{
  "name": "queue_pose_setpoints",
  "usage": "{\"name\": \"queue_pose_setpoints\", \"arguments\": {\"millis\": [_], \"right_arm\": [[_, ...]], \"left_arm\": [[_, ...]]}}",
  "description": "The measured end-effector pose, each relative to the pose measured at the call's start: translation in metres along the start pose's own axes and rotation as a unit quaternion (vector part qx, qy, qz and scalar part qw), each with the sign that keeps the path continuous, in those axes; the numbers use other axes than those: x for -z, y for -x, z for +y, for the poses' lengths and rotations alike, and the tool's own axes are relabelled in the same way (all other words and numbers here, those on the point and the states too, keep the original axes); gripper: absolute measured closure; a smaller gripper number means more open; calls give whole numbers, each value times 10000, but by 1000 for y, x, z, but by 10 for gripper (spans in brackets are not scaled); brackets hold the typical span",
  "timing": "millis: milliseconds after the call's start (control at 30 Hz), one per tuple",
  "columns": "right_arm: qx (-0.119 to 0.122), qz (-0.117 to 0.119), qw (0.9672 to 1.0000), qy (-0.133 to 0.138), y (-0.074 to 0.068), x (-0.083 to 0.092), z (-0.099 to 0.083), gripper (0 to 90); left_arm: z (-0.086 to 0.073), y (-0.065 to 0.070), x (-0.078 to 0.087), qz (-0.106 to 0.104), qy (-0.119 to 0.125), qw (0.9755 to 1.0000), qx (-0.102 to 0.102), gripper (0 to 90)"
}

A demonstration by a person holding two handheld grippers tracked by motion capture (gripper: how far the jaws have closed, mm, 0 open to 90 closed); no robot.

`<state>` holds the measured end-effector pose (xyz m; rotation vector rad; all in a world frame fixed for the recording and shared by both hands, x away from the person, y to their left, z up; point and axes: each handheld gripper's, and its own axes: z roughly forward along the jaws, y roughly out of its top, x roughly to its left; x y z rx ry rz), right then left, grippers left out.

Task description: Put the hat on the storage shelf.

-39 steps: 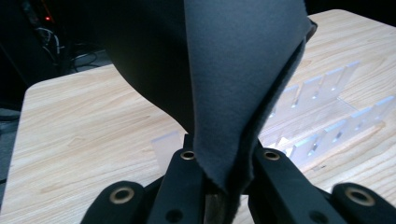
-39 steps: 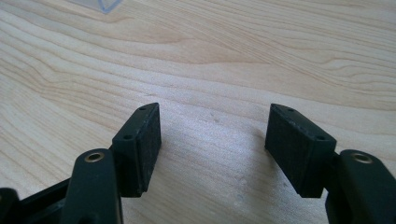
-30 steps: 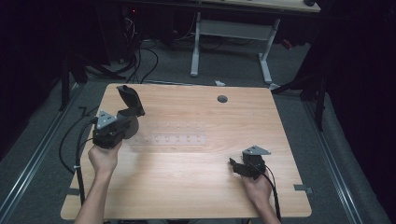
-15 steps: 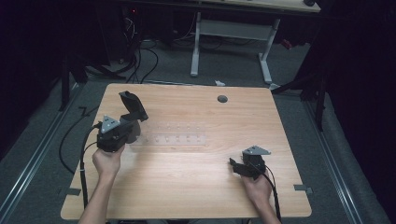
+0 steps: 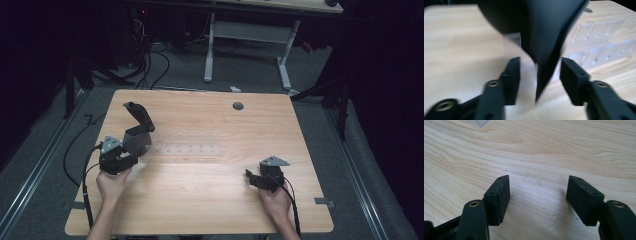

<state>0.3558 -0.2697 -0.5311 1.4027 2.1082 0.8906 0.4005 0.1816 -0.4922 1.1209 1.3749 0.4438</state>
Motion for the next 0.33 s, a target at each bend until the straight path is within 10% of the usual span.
{"name": "queue_pose_setpoints", "arguments": {"millis": [100, 200, 333], "right_arm": [[2, 0, 10000, 1, 0, 0, 0, 359], [0, 1, 10000, 1, 0, 0, 0, 359], [1, 1, 10000, -1, 0, 0, 0, 358]], "left_arm": [[-16, -6, 8, 150, -170, 9997, -62, 401], [-48, -15, 10, 551, -586, 9952, -558, 358], [-57, -19, 11, 659, -562, 9940, -669, 309]]}}
